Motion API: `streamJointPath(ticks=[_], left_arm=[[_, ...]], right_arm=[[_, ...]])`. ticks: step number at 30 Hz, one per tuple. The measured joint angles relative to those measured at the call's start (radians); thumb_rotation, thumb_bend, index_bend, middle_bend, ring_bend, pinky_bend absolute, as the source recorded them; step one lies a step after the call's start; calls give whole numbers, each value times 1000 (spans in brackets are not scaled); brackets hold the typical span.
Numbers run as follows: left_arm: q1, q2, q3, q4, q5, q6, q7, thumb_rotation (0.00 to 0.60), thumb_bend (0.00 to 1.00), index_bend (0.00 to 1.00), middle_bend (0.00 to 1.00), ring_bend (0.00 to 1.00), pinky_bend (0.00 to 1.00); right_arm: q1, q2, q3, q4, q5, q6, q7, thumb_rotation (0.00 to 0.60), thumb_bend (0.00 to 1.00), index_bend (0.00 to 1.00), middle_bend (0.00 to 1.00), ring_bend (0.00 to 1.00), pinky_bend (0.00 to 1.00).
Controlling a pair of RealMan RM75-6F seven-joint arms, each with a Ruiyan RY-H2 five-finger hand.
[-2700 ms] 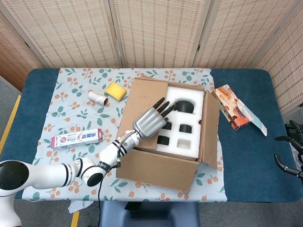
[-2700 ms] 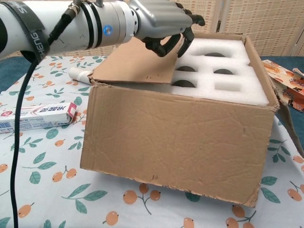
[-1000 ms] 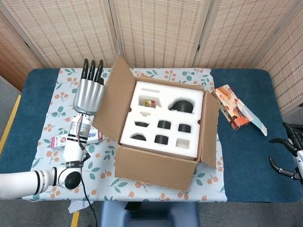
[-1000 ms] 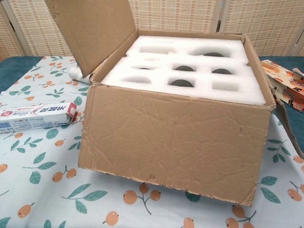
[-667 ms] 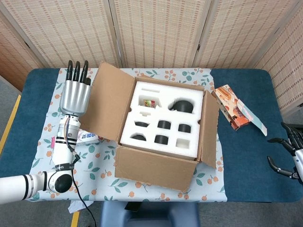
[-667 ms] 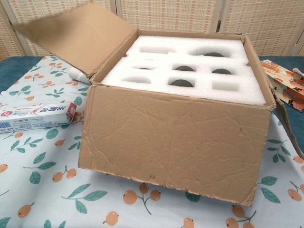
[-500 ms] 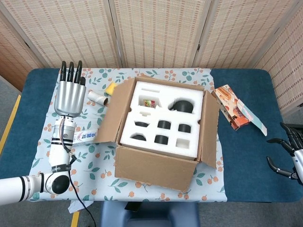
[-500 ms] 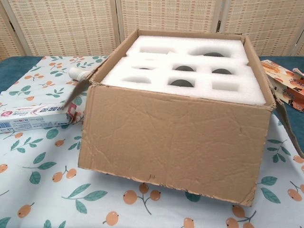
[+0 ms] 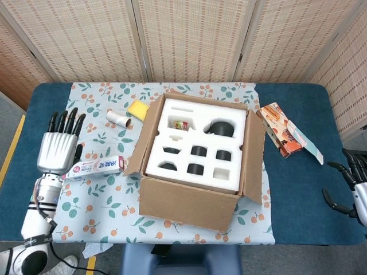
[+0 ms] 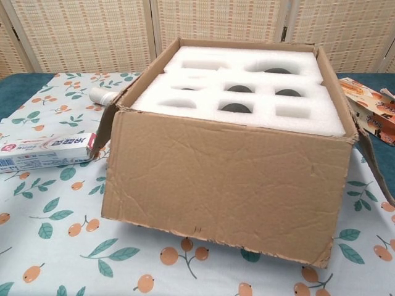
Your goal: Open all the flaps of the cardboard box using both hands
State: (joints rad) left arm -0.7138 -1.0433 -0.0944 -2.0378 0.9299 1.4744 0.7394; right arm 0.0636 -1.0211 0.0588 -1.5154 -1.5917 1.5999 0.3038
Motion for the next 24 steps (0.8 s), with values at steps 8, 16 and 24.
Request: streamJointPath(ticks=[8, 16, 24], left_arm=[[194, 91, 127, 29, 240, -19, -462, 600, 481, 0, 0, 0, 0], [481, -6, 199, 326, 492, 158, -629, 600, 481, 0, 0, 0, 0], [559, -63, 198, 417, 540, 203, -657, 600, 480, 2, 0, 0, 0]], right_arm=[[7, -52, 2, -34, 34, -40, -186, 519, 467, 172, 0, 0, 0], [2, -91, -6, -66, 25, -38, -266, 520, 468, 170, 0, 0, 0], [-14, -108, -32, -85, -23, -18, -306, 519, 467, 170, 0, 0, 0]])
